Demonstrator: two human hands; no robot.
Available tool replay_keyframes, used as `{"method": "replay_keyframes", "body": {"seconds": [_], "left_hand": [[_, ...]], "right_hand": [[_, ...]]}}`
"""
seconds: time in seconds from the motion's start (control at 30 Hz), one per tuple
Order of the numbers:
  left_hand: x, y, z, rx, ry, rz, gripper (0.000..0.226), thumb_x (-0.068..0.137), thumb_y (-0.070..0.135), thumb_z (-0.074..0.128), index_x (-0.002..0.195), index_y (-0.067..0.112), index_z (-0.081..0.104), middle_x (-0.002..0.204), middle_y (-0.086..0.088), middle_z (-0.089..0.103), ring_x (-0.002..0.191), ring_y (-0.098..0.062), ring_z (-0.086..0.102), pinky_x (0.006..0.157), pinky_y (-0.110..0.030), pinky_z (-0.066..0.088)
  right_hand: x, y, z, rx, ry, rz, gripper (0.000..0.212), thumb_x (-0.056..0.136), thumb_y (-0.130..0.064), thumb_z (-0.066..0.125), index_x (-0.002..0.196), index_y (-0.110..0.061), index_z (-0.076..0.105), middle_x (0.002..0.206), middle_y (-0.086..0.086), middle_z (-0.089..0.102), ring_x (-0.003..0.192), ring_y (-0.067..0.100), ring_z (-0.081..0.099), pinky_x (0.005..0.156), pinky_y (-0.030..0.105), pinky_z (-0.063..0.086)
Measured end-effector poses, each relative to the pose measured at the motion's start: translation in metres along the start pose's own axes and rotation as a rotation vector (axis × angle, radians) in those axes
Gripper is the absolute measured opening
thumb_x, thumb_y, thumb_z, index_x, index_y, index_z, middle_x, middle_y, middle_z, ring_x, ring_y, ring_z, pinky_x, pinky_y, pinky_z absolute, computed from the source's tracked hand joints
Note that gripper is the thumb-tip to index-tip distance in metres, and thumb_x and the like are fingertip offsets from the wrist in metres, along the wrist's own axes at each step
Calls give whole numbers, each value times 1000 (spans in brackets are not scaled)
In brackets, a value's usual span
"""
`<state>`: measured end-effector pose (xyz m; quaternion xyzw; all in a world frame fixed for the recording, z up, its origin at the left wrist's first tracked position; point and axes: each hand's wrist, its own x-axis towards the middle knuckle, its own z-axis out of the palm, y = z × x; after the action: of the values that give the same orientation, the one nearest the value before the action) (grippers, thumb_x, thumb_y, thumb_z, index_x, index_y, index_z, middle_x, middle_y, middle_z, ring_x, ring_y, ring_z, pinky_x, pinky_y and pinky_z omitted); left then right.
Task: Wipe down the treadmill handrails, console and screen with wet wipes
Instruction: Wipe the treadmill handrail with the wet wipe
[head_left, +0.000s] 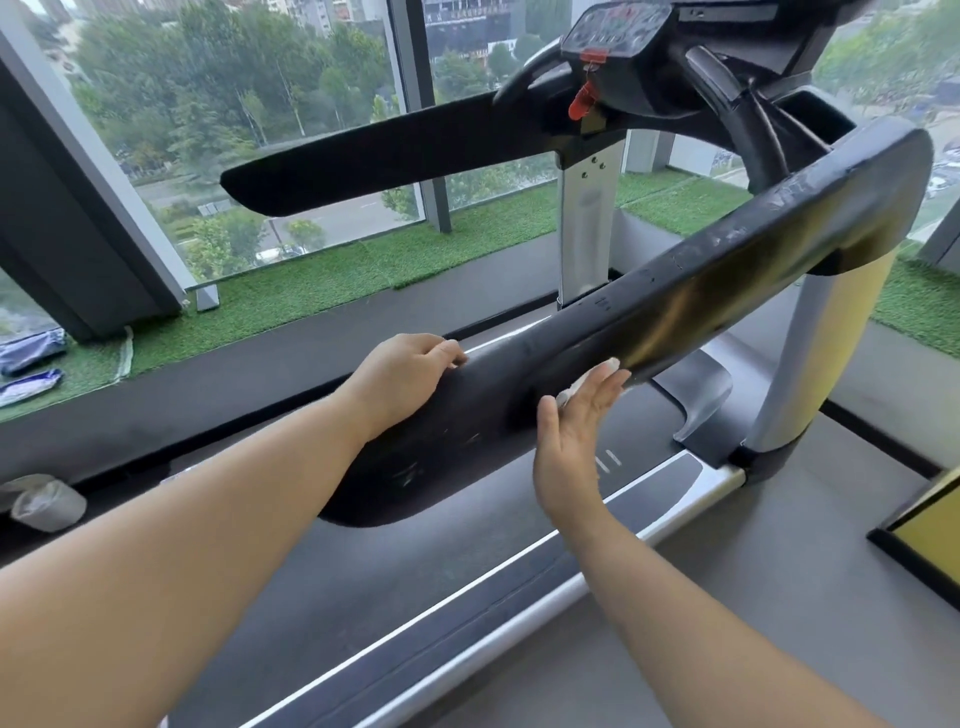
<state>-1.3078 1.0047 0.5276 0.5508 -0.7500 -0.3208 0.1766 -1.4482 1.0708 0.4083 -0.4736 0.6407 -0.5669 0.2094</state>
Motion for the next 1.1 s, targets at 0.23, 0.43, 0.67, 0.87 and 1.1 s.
{"method": "replay_keyframes", "body": {"seconds": [0.23,0.43,0.67,0.87,1.1], "left_hand": [[-24,-33,-14,111,11,-38,37,100,41,36,91,26,68,89,6,68,89,-17,61,84,-30,44],[-19,-31,-6,214,92,-5,42,100,39,34,90,18,69,93,-3,67,91,-24,59,84,-34,46],[-20,-37,-4,275,135,46,42,100,40,31,87,20,66,87,0,65,87,-23,58,72,-29,39],[-20,-38,-3,275,147,95,41,100,38,32,89,18,66,88,-1,66,88,-24,58,71,-29,39],[-19,-43,-2,298,166,146,43,100,38,30,82,17,64,83,1,63,84,-23,55,68,-29,36]], "right_hand": [[-11,11,2,-267,-80,-222,63,94,-51,14,140,-39,-27,148,-14,-39,139,11,-32,109,17,-22],[-20,-7,17,-255,-65,-241,66,96,-58,14,145,-34,-24,151,-6,-35,141,19,-30,113,25,-20],[-30,16,19,-454,-85,-399,62,99,-57,11,147,-32,-20,154,-8,-28,144,18,-23,116,30,-14],[-33,-14,31,-244,-35,-197,71,95,-57,20,145,-31,-23,150,-11,-34,139,12,-32,110,18,-20],[-40,4,30,-431,-55,-343,65,97,-60,9,147,-29,-20,154,-12,-29,142,14,-25,116,29,-15]]}}
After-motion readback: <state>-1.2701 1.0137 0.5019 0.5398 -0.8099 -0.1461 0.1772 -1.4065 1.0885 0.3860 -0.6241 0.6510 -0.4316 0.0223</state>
